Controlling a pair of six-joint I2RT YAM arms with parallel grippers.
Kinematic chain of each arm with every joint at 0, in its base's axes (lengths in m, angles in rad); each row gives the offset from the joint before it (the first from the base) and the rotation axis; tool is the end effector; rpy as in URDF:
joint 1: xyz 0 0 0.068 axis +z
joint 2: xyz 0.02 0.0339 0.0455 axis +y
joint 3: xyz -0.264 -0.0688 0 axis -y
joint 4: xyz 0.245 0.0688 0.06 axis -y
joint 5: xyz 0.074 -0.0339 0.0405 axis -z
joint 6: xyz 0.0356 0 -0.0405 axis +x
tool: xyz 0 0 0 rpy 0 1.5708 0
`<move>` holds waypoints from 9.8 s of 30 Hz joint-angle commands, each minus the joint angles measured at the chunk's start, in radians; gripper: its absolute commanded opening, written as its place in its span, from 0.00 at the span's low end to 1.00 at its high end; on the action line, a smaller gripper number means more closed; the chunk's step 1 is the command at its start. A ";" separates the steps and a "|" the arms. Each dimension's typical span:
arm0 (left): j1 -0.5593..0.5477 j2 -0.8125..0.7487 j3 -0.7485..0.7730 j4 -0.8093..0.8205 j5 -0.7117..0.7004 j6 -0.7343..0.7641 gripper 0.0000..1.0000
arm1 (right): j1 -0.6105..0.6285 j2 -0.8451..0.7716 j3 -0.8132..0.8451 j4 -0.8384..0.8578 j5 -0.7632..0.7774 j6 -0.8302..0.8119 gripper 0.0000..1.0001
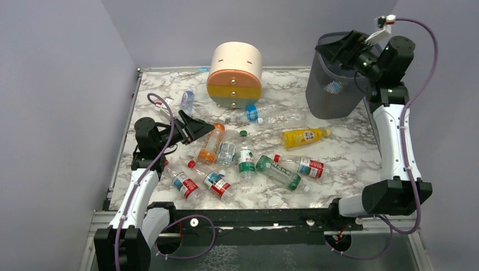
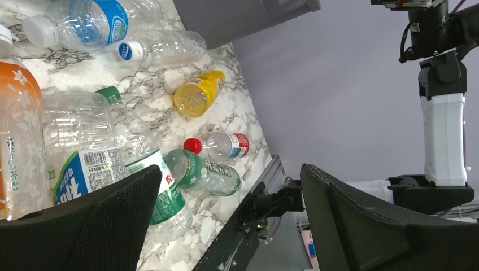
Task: Put the plastic bottles in the bin
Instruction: Pick up the plastic bottle at the center of the board, then place the plastic bottle in the trash bin.
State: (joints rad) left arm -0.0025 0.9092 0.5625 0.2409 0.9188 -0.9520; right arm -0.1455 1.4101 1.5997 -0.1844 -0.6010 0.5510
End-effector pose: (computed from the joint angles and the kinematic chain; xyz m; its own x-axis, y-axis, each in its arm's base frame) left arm 0.2036 -0.0288 0.2849 -0.7064 -0.4925 -0.5084 0.3733 0.3510 -0.8587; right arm 0.3101 -0.0251 0.4797 -0.2259 0.4695 -0.8535 -0.3775 0.7655 0.5210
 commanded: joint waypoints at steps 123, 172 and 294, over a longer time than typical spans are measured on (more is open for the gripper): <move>-0.206 0.675 0.367 -0.382 -1.029 0.587 0.99 | 0.515 -0.165 -0.714 0.118 -0.187 -0.034 0.98; -0.217 0.433 0.549 -0.623 -0.794 0.572 0.58 | 0.515 -0.153 -0.634 0.079 -0.188 -0.034 0.97; -0.747 0.227 0.657 -0.681 -0.867 0.453 0.99 | 0.059 0.080 0.193 -0.122 0.166 -0.060 0.56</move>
State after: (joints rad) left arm -0.7586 1.1210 1.2316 -0.4408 0.0513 -0.5129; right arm -0.0563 1.4887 1.7203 -0.3393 -0.5224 0.4793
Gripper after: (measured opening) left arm 0.989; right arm 0.661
